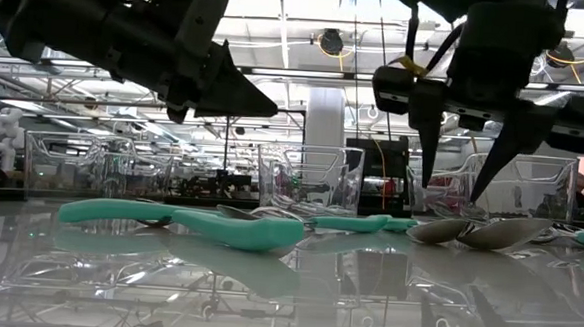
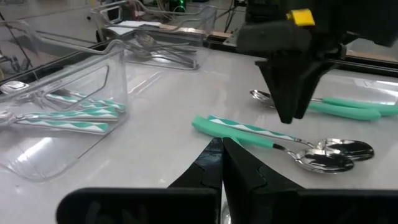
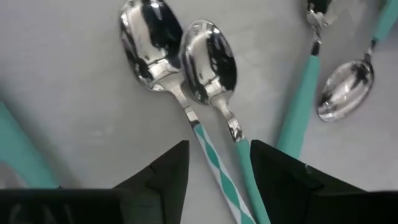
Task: Sort silverware by color (type)
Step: Put the white-green spoon into the middle transparent bin
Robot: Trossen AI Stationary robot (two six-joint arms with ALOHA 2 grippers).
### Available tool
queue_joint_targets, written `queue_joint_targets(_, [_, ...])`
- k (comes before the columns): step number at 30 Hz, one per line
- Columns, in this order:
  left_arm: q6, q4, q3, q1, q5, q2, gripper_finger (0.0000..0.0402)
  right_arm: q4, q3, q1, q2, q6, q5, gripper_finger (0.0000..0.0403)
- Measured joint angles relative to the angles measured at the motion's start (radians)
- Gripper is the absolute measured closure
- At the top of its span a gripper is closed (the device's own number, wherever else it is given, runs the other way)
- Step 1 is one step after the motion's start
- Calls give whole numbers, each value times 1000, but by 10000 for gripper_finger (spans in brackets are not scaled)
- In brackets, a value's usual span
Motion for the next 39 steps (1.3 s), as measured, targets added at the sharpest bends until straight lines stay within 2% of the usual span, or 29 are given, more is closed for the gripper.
queue_joint_targets(12, [7,-15,0,18,0,0,394,30,3,-25,147,-86,-8,241])
queue_joint_targets(17, [7,-17,0,18,0,0,394,11,4,-37,180,-89,-24,281])
queue_joint_targets(23, [7,-22,0,18,0,0,394,2,2,-38,179,-118,-42,352])
queue_joint_targets(27, [7,-22,0,18,0,0,394,-12,2,-37,180,-120,-37,383])
queue_joint_targets(32, [7,-22,0,18,0,0,394,-20,1,-26,168,-130,-21,384])
queue_joint_targets(39, [6,-27,0,18,1,0,394,-35,-5,10,72,-102,7,384])
